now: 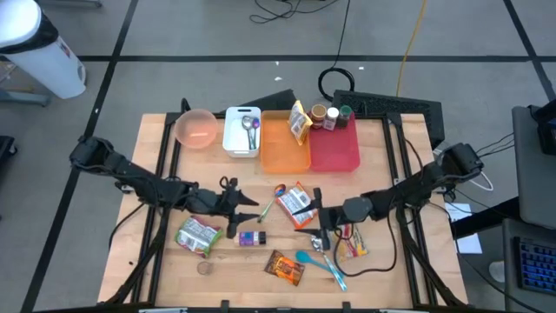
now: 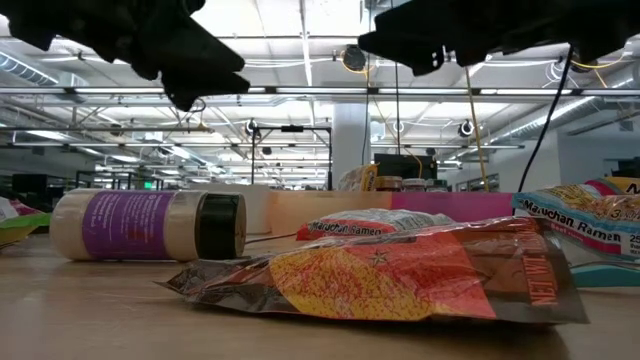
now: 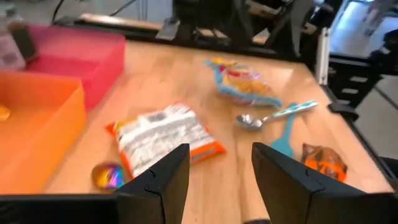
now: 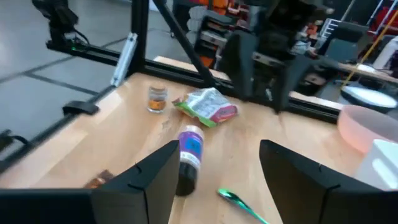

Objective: Pick & Place Food Item
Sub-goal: Put the green noodle pack into the orange bin

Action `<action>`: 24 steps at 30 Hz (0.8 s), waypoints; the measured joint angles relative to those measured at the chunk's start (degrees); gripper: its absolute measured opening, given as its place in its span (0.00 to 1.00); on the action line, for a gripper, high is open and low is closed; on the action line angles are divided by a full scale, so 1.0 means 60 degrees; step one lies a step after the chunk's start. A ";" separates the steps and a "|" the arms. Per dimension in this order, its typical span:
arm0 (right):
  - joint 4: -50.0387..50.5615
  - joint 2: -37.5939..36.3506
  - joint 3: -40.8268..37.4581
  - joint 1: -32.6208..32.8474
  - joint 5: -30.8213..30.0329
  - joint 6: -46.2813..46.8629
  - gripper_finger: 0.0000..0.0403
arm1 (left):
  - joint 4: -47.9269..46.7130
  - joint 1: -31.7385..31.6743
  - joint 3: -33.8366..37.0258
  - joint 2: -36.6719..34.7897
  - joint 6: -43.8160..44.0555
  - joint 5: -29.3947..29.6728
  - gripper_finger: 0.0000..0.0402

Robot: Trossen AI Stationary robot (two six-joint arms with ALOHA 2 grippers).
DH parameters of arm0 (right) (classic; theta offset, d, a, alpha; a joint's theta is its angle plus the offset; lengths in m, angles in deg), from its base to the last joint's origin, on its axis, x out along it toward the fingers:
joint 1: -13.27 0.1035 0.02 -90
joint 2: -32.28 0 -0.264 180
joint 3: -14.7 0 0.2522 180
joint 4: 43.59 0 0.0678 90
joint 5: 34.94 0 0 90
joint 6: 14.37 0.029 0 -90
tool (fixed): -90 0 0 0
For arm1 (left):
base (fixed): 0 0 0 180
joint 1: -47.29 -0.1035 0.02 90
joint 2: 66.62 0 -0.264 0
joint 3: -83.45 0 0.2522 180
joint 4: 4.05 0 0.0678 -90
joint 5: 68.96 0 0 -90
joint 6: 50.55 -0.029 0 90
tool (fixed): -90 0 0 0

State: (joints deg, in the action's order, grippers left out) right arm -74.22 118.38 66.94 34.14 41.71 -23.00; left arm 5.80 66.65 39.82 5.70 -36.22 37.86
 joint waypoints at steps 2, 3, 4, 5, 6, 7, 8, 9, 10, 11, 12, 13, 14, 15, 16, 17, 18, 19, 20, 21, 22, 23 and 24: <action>0.0124 -0.0099 -0.0001 -0.0086 0.0001 -0.0183 0.53 | -0.0213 0.0218 0.0000 0.0000 0.0273 0.0096 0.45; 0.0109 -0.0130 -0.0001 -0.0149 0.0004 -0.0229 0.53 | -0.0309 0.0348 0.0000 0.0000 0.0446 0.0168 0.45; 0.0094 -0.0170 0.0000 -0.0216 0.0004 -0.0271 0.54 | -0.0409 0.0478 0.0000 0.0001 0.0638 0.0259 0.45; 0.0097 -0.0217 0.0000 -0.0291 0.0011 -0.0301 0.54 | -0.0485 0.0603 0.0000 0.0002 0.0835 0.0348 0.45; 0.0074 -0.0228 -0.0001 -0.0363 0.0014 -0.0321 0.55 | -0.0556 0.0748 0.0000 0.0002 0.1052 0.0443 0.45; 0.0071 -0.0229 0.0003 -0.0433 0.0018 -0.0305 0.55 | -0.0643 0.0884 0.0000 0.0000 0.1296 0.0492 0.45; 0.0157 -0.0229 0.0000 -0.0491 0.0016 -0.0218 0.55 | -0.0743 0.1014 0.0000 0.0000 0.1566 0.0517 0.45; 0.0308 -0.0229 0.0000 -0.0536 0.0014 -0.0137 0.56 | -0.0874 0.1151 0.0000 0.0000 0.1876 0.0527 0.45; 0.0528 -0.0225 0.0003 -0.0559 0.0006 -0.0093 0.56 | -0.1002 0.1293 0.0000 0.0003 0.2178 0.0535 0.45; 0.0769 -0.0225 -0.0001 -0.0560 0.0009 -0.0091 0.56 | -0.1227 0.1429 -0.0035 0.0000 0.2519 0.0551 0.45; 0.1011 -0.0225 -0.0001 -0.0550 0.0014 -0.0108 0.56 | -0.1641 0.1573 -0.0143 0.0004 0.2844 0.0639 0.45; 0.1228 -0.0222 -0.0001 -0.0522 0.0025 -0.0170 0.57 | -0.2208 0.1726 -0.0312 0.0004 0.3205 0.0809 0.45; 0.1348 -0.0218 -0.0004 -0.0496 0.0022 -0.0230 0.57 | -0.2888 0.1865 -0.0534 0.0004 0.3588 0.1045 0.45; 0.1361 -0.0218 -0.0008 -0.0468 0.0025 -0.0318 0.57 | -0.3621 0.2005 -0.0817 0.0004 0.3953 0.1283 0.45; 0.1289 -0.0218 -0.0008 -0.0460 0.0024 -0.0470 0.57 | -0.4472 0.2132 -0.1142 0.0004 0.4343 0.1479 0.45; 0.1149 -0.0218 -0.0008 -0.0460 0.0025 -0.0679 0.56 | -0.5273 0.2231 -0.1509 0.0032 0.4739 0.1599 0.45; 0.1002 -0.0218 -0.0008 -0.0460 0.0023 -0.0898 0.56 | -0.5984 0.2303 -0.1892 0.0099 0.5118 0.1677 0.45; 0.0849 -0.0218 -0.0008 -0.0460 0.0022 -0.1094 0.56 | -0.6604 0.2370 -0.2255 0.0164 0.5473 0.1705 0.45; 0.0699 -0.0218 -0.0008 -0.0465 0.0017 -0.1291 0.56 | -0.7193 0.2458 -0.2603 0.0212 0.5758 0.1708 0.45; 0.0527 -0.0218 -0.0008 -0.0472 0.0007 -0.1504 0.56 | -0.7690 0.2549 -0.2963 0.0255 0.5980 0.1717 0.45; 0.0360 -0.0220 -0.0008 -0.0477 0.0003 -0.1735 0.55 | -0.8070 0.2648 -0.3335 0.0299 0.6164 0.1731 0.45; 0.0199 -0.0222 -0.0008 -0.0478 0.0000 -0.2040 0.55 | -0.8341 0.2730 -0.3680 0.0374 0.6298 0.1734 0.45; 0.0056 -0.0218 -0.0008 -0.0478 -0.0004 -0.2394 0.55 | -0.8678 0.2800 -0.4052 0.0491 0.6395 0.1738 0.45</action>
State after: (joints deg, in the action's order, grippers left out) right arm -73.89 117.08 66.89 31.27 41.69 -37.37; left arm -46.27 83.45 15.51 8.64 2.15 48.29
